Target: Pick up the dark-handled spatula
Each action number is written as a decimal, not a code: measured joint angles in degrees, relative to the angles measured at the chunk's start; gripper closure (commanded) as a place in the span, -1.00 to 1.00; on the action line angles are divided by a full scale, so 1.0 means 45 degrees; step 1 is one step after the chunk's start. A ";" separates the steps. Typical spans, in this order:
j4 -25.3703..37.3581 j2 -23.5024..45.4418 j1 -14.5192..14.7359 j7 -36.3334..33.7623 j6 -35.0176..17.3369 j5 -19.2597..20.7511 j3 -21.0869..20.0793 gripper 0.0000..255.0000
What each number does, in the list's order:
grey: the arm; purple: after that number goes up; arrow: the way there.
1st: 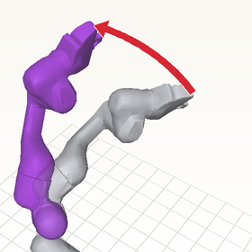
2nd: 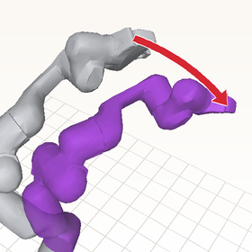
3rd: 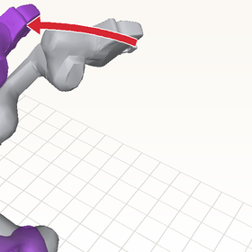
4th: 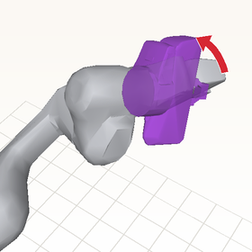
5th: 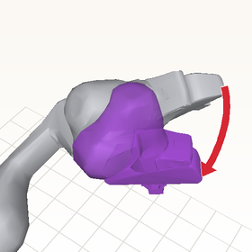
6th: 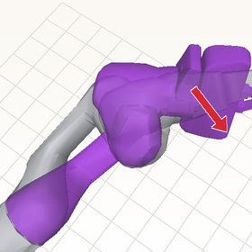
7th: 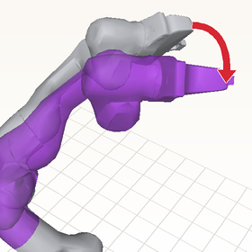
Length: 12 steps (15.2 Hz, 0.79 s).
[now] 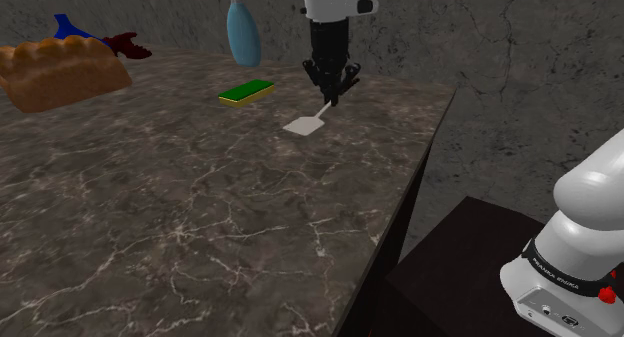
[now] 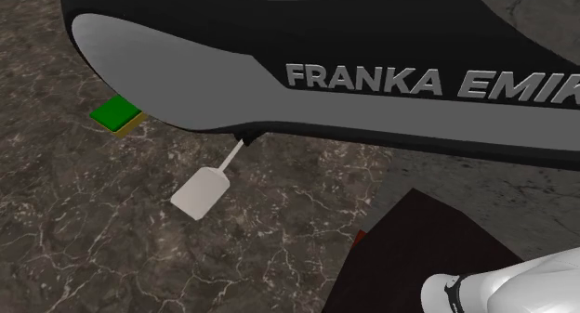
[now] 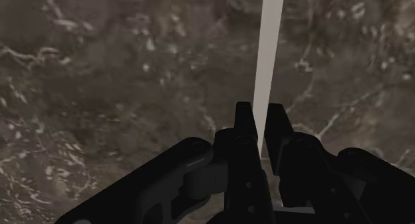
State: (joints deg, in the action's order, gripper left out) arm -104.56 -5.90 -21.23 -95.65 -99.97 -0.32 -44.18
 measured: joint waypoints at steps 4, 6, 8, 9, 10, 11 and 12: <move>0.0691 0.0093 -0.0020 0.0008 0.0618 0.0067 0.0003 1.00; 0.1084 0.0129 -0.0029 0.0015 0.0982 0.0093 0.0006 1.00; 0.1490 0.0174 -0.0029 0.0002 0.1358 0.0125 -0.0003 1.00; 0.1708 0.0241 -0.0029 -0.0015 0.1526 0.0170 -0.0017 1.00; 0.1895 0.0291 -0.0023 -0.0044 0.1679 0.0204 -0.0035 1.00; 0.2129 0.0332 -0.0021 -0.0056 0.1883 0.0230 -0.0046 1.00; 0.2328 0.0367 -0.0018 -0.0069 0.2058 0.0254 -0.0055 1.00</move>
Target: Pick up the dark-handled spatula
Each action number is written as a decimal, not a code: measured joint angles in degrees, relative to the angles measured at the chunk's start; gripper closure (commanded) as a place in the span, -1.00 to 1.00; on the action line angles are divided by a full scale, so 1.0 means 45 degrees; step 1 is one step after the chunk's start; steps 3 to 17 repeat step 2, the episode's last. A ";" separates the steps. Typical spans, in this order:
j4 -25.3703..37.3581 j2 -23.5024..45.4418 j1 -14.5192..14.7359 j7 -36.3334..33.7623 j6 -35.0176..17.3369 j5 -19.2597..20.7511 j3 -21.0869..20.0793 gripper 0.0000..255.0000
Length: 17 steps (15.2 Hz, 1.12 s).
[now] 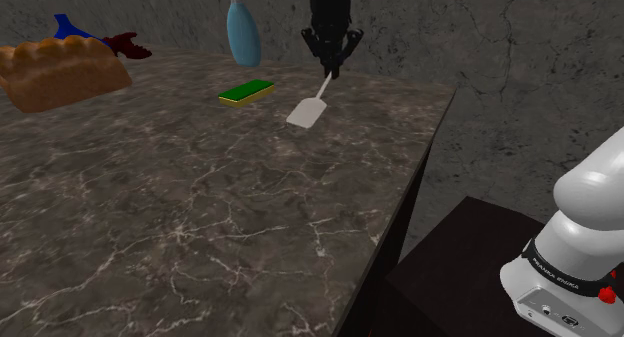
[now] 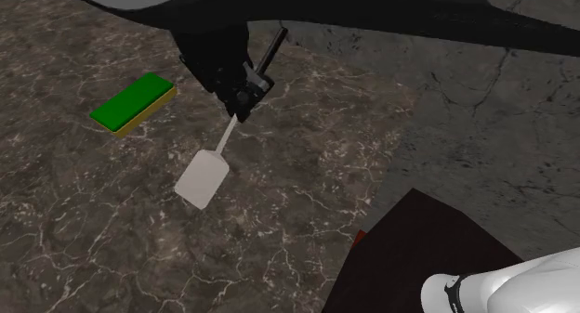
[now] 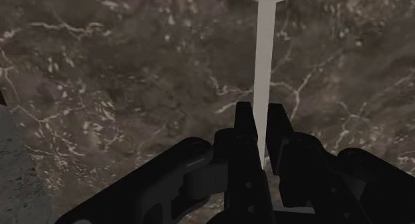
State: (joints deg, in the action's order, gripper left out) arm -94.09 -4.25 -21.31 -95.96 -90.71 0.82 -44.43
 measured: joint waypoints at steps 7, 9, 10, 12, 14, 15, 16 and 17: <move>0.0393 0.0170 0.0024 -0.0082 0.0276 0.0117 -0.0056 1.00; 0.0393 0.0170 0.0024 -0.0082 0.0276 0.0117 -0.0056 1.00; 0.0393 0.0170 0.0024 -0.0082 0.0276 0.0117 -0.0056 1.00; 0.0393 0.0170 0.0024 -0.0082 0.0276 0.0117 -0.0056 1.00; 0.0393 0.0170 0.0024 -0.0082 0.0276 0.0117 -0.0056 1.00; 0.0393 0.0170 0.0024 -0.0082 0.0276 0.0117 -0.0056 1.00; 0.0393 0.0170 0.0024 -0.0082 0.0276 0.0117 -0.0056 1.00; 0.0393 0.0170 0.0024 -0.0082 0.0276 0.0117 -0.0056 1.00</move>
